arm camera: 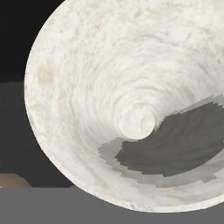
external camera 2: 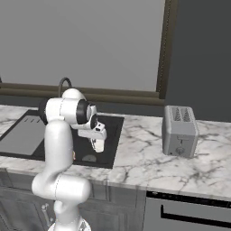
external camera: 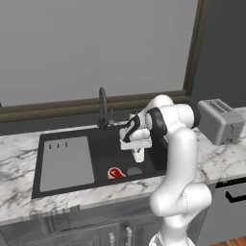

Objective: Pick the jug and jar and place them in the sink. Then turn on the water.

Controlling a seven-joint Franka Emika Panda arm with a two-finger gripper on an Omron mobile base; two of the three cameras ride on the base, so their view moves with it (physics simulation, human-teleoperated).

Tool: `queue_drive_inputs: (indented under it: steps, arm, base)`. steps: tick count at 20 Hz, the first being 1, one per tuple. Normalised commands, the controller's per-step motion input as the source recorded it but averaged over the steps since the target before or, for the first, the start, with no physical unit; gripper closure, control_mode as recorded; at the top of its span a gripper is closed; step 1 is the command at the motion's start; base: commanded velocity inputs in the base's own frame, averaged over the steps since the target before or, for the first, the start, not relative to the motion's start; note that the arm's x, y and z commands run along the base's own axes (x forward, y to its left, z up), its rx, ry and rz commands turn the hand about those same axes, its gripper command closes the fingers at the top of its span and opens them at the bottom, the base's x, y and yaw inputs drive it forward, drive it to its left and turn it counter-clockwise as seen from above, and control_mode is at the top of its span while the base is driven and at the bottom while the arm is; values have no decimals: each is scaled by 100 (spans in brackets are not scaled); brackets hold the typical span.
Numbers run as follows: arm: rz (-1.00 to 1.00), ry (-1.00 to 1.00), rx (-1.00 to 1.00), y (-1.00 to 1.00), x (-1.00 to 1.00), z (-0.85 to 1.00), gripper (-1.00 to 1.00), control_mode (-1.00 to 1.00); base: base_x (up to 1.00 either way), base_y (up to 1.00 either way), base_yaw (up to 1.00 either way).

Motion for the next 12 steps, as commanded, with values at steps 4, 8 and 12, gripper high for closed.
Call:
queue_drive_inputs:
  steps: [4,8,12]
  arm:
    - [4,1,0,0,0,0,-100,-100]
    - [0,0,0,0,0,0,-100,-100]
    - [0,0,0,-1,0,0,-100,-100]
  base:
    - [0,0,0]
    - [0,0,0]
    - [0,0,0]
